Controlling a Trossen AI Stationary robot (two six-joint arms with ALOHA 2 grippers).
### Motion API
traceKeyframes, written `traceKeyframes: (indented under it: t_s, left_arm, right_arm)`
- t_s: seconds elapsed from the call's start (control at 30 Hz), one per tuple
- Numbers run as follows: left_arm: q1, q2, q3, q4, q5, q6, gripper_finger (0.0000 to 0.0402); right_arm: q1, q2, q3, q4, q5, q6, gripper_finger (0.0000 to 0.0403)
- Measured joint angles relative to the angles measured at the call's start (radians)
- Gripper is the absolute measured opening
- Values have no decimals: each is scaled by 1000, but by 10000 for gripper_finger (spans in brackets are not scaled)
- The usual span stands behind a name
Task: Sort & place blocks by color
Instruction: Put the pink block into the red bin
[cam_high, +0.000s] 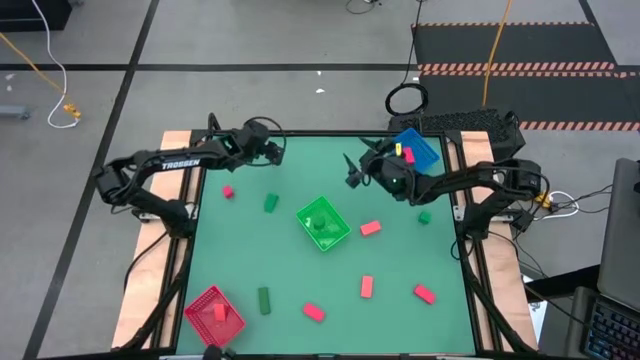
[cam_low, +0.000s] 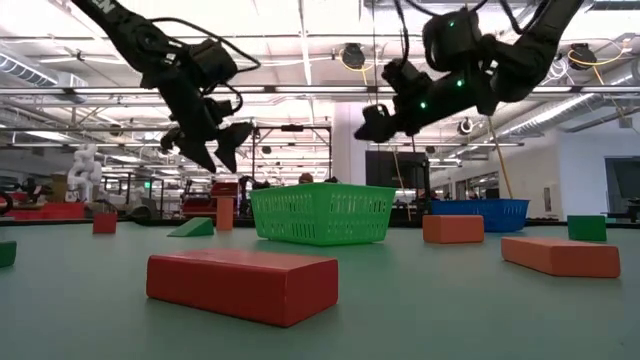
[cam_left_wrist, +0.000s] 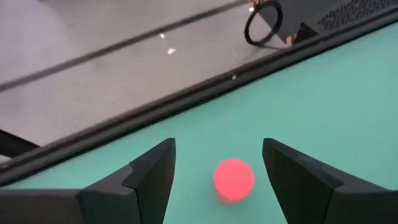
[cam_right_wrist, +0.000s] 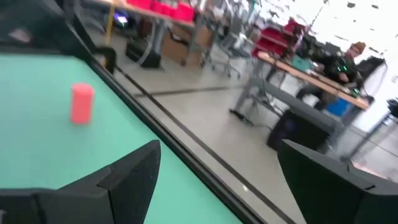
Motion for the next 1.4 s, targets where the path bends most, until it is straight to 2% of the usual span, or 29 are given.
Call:
traceKeyframes:
  t_s: [0.23, 0.4, 0.7, 0.83, 1.27, 1.4]
  left_arm:
    - [30, 21, 0, 24, 119, 0, 243]
    - [30, 83, 21, -11, 148, 3, 244]
    - [30, 224, 135, -155, 149, -4, 244]
    - [30, 263, 147, -191, 149, -6, 243]
    - [30, 267, 150, -201, 144, -7, 243]
    - [29, 267, 150, -204, 127, -3, 214]
  right_arm:
    - [57, 0, 0, 37, -16, -3, 315]
    - [71, 0, 0, 37, -17, -3, 315]
    - [72, 0, 0, 37, -17, -2, 315]
    - [72, 0, 0, 37, -16, 0, 315]
    - [69, 0, 0, 37, -16, -2, 315]
    - [69, 0, 0, 37, -16, 0, 315]
